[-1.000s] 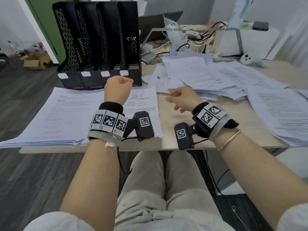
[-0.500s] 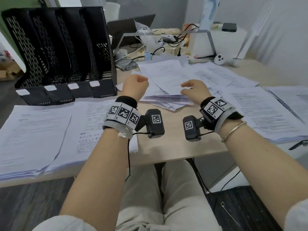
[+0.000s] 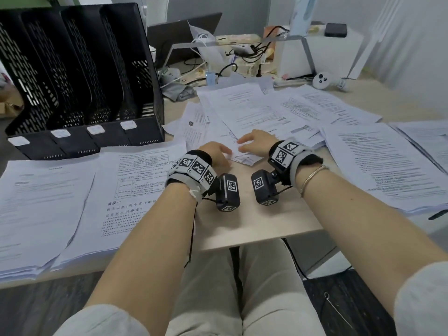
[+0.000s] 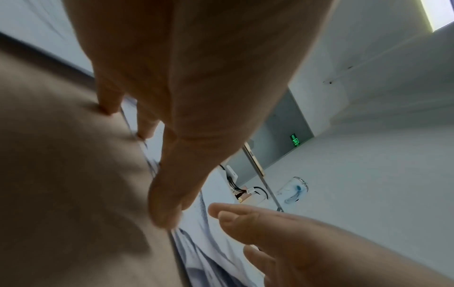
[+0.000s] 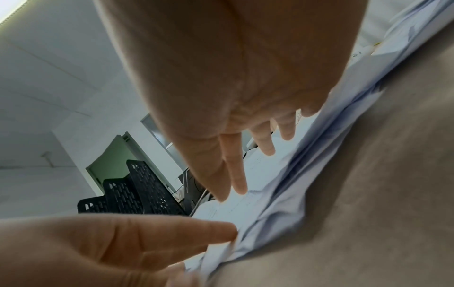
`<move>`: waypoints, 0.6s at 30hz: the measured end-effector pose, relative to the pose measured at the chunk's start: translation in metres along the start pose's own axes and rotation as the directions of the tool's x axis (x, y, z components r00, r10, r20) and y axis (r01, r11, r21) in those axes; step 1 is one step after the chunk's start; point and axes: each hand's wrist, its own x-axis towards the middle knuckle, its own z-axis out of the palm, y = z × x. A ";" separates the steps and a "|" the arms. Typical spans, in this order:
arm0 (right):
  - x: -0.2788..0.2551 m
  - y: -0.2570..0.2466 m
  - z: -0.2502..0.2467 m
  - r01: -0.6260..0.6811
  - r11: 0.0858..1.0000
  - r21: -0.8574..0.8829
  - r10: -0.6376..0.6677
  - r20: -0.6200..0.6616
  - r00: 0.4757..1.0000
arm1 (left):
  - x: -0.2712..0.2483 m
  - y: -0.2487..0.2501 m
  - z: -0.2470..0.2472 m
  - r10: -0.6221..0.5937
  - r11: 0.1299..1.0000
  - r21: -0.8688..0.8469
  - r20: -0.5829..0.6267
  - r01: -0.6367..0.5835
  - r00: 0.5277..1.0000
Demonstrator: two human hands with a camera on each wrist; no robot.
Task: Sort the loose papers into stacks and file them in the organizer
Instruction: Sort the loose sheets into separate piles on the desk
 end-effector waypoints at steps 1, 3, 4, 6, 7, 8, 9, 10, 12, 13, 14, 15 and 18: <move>0.011 0.006 0.000 -0.022 1.000 0.012 0.021 0.049 0.999 | 0.010 0.002 0.001 -0.017 1.000 0.027 0.026 0.016 1.000; 0.007 0.010 0.002 -0.035 0.999 0.016 0.033 0.125 0.992 | 0.007 0.002 0.003 -0.023 0.999 0.050 0.032 0.021 0.999; 0.007 0.010 0.001 -0.037 0.999 0.004 0.036 0.137 0.990 | 0.008 0.002 0.003 -0.020 0.999 0.049 0.036 0.018 0.999; 0.007 0.009 0.000 -0.042 0.998 -0.049 0.048 0.131 0.990 | 0.008 0.002 0.001 -0.012 0.999 0.039 0.037 0.010 0.999; 0.006 0.008 -0.001 -0.043 0.997 -0.061 0.050 0.125 0.991 | 0.007 0.002 0.002 -0.010 0.999 0.040 0.036 0.009 0.999; 0.004 0.007 -0.002 -0.054 0.997 -0.057 0.061 0.117 0.991 | 0.007 0.002 0.002 -0.016 0.999 0.037 0.041 0.015 0.999; 0.002 0.005 -0.004 -0.067 0.997 -0.042 0.071 0.106 0.992 | 0.009 0.002 0.002 -0.018 1.000 0.020 0.044 0.018 0.999; -0.001 0.004 -0.006 -0.067 0.997 -0.023 0.069 0.092 0.993 | 0.010 0.003 0.002 -0.028 1.000 -0.009 0.036 0.028 0.999; -0.006 0.003 -0.009 -0.036 0.999 0.030 0.034 0.058 0.998 | 0.012 0.003 0.001 -0.042 0.994 -0.100 -0.040 0.038 0.998; -0.012 0.001 -0.010 -0.023 0.998 0.060 0.021 0.034 0.999 | 0.012 0.004 0.002 -0.050 0.983 -0.180 -0.094 0.033 0.994; -0.017 -0.001 -0.011 -0.003 0.996 0.092 0.001 0.013 1.000 | 0.011 0.006 0.001 -0.056 0.968 -0.251 -0.150 0.017 0.987; -0.022 -0.003 -0.012 0.026 0.992 0.122 -0.026 -0.001 1.000 | 0.014 0.006 0.002 -0.046 0.955 -0.298 -0.197 -0.016 0.979; -0.037 -0.009 -0.011 0.106 0.978 0.180 -0.105 -0.012 0.994 | 0.014 0.009 0.000 -0.026 0.937 -0.346 -0.226 -0.056 0.974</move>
